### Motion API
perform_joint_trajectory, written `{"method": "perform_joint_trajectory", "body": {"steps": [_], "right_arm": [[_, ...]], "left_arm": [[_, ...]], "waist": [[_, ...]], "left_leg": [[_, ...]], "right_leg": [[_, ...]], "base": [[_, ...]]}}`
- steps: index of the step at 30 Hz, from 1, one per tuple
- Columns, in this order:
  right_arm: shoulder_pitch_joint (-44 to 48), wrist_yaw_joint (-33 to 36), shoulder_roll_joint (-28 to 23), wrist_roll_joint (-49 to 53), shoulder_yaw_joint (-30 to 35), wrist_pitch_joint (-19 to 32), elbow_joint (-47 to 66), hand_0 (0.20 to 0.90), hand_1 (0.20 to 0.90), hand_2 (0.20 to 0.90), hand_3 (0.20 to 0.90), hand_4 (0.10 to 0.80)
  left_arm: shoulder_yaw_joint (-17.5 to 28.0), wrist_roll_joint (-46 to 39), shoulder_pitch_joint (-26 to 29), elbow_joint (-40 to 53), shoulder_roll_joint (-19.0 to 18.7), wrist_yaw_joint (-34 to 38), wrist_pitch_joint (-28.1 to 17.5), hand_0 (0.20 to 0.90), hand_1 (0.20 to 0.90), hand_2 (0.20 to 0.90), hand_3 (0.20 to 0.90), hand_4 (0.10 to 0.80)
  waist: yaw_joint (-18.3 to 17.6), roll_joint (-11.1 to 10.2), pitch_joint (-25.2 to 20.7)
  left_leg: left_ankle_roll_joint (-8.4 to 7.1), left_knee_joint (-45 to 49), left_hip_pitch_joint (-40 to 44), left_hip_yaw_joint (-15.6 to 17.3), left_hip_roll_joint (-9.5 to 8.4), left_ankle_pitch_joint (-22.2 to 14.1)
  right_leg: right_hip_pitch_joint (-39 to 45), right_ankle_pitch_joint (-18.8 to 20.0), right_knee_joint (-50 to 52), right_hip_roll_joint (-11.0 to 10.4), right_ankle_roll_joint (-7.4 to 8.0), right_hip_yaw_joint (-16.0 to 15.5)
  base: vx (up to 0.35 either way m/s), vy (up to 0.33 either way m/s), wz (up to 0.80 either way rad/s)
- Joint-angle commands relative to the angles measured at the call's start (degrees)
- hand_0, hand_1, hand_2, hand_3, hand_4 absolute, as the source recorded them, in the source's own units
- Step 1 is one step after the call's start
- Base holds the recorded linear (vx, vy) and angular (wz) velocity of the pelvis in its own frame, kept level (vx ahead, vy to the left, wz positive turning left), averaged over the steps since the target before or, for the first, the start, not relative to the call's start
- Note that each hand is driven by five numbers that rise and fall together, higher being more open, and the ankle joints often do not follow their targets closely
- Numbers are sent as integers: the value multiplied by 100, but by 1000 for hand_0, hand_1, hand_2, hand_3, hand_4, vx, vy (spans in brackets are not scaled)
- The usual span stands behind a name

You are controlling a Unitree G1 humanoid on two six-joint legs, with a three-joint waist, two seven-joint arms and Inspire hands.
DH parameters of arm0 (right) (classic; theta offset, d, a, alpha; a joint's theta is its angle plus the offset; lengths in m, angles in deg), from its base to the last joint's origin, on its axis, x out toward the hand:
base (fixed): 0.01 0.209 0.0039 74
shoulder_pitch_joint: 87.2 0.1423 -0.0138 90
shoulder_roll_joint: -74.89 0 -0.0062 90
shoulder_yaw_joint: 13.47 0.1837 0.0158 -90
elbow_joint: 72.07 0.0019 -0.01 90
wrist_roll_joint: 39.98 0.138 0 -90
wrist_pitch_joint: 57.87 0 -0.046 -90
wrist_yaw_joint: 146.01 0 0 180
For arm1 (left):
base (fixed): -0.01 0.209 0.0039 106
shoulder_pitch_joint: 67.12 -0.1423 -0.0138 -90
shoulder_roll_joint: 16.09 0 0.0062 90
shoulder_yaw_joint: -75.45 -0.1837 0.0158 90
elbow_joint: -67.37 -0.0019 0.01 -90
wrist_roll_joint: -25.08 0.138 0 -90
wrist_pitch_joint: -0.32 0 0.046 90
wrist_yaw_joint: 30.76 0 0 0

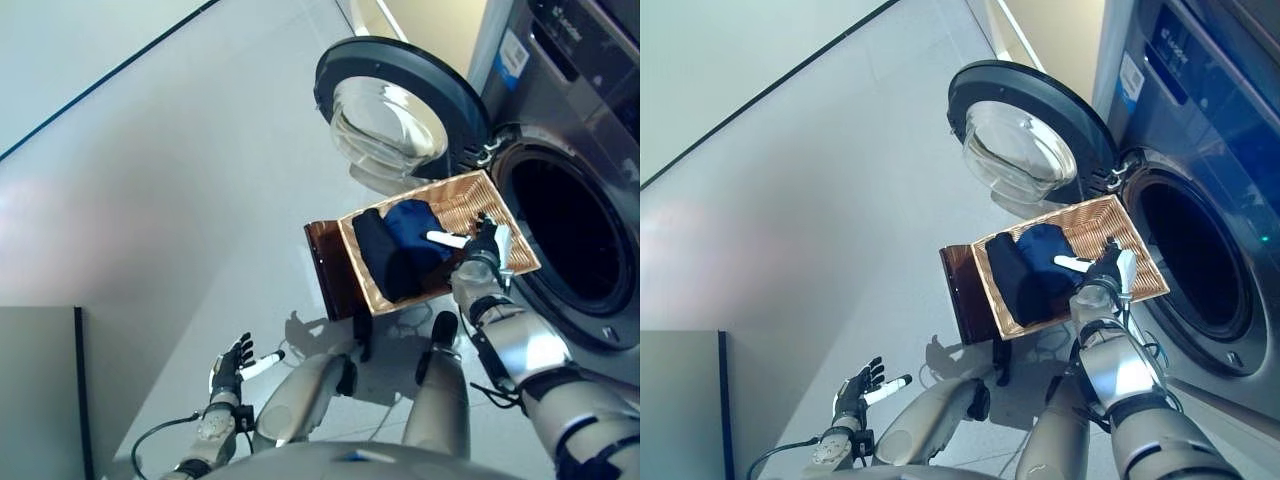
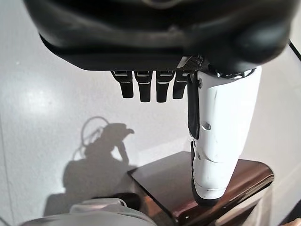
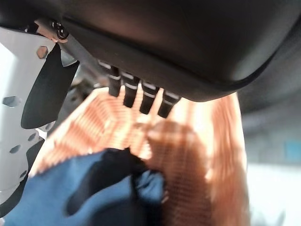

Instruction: Pick up the clothes and place them into the washing machine

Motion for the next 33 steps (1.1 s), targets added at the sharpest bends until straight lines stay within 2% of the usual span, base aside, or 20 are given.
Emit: {"method": "perform_joint_trajectory", "body": {"steps": [1, 2, 6, 12, 17, 18, 19, 20, 24, 33], "right_arm": [[939, 266, -341, -330, -257, 104, -34, 900, 900, 900, 900, 800], [1052, 341, -438, -364, -299, 41, -100, 900, 900, 900, 900, 800], [1228, 314, -516, -288, -316, 10, -104, 900, 900, 900, 900, 800], [1382, 368, -458, -258, -346, -39, -105, 900, 900, 900, 900, 800], [1407, 406, -368, -342, -326, -150, -199, 900, 900, 900, 900, 800], [1439, 427, -372, -340, -301, -177, -243, 864, 864, 864, 864, 775], [1484, 465, -405, -367, -289, -215, -305, 518, 518, 518, 518, 527], [1503, 469, -440, -341, -259, -221, -323, 216, 216, 216, 216, 312], [1521, 527, -536, -216, -85, -219, -364, 200, 200, 200, 200, 300], [1697, 639, -411, -267, -171, -171, -258, 200, 200, 200, 200, 300]], "left_arm": [[313, -52, 115, 181, -448, 175, -266, 900, 900, 900, 900, 800], [354, -111, 56, 581, -510, 163, -292, 900, 900, 900, 900, 800], [511, -190, 97, 912, -578, 249, -319, 900, 900, 900, 900, 800], [773, -245, 278, 898, -619, 492, -351, 900, 900, 900, 900, 800], [841, -154, 369, 977, -655, 655, -347, 900, 900, 900, 900, 800], [839, -138, 363, 1036, -658, 669, -346, 900, 900, 900, 900, 800], [841, -131, 391, 1010, -660, 692, -335, 900, 900, 900, 900, 800], [833, -135, 397, 1054, -656, 698, -330, 900, 900, 900, 900, 800], [796, -36, 348, 1119, -646, 756, -316, 900, 900, 900, 900, 800], [679, -61, 279, 735, -636, 824, -331, 900, 900, 900, 900, 800]], "waist": [[262, -17, 181], [312, -86, 262], [427, -154, 393], [556, -234, 532], [680, -212, 620], [710, -191, 642], [748, -155, 654], [779, -123, 664], [833, -18, 713], [731, -23, 665]], "left_leg": [[-601, 478, -586, -42, 186, -197], [-643, 652, -683, -130, 166, -387], [-649, 872, -963, -219, 173, -440], [-657, 1154, -1292, -305, 153, -525], [-659, 1292, -1542, -406, 89, -549], [-659, 1311, -1599, -413, 64, -546], [-658, 1319, -1661, -435, 46, -542], [-664, 1319, -1697, -447, 31, -538], [-649, 1372, -1788, -461, -15, -533], [-629, 1229, -1662, -373, -12, -528]], "right_leg": [[262, -274, 77, 200, -372, -81], [206, -519, 285, 169, -350, -106], [-1, -631, 515, 134, -371, -224], [-252, -793, 845, 99, -408, -315], [-438, -920, 1075, 41, -433, -415], [-488, -936, 1132, 22, -438, -441], [-552, -957, 1189, -4, -437, -464], [-595, -984, 1214, -10, -444, -475], [-709, -1031, 1345, -52, -446, -481], [-690, -959, 1255, -30, -445, -357]], "base": [[55, -61, 31], [64, -54, 19], [3, -23, 23], [1, 0, 17], [2, -8, 14], [-13, 7, 21], [-16, 8, 25], [-13, 10, 26], [-1, 17, 15], [8, 36, -1]]}}
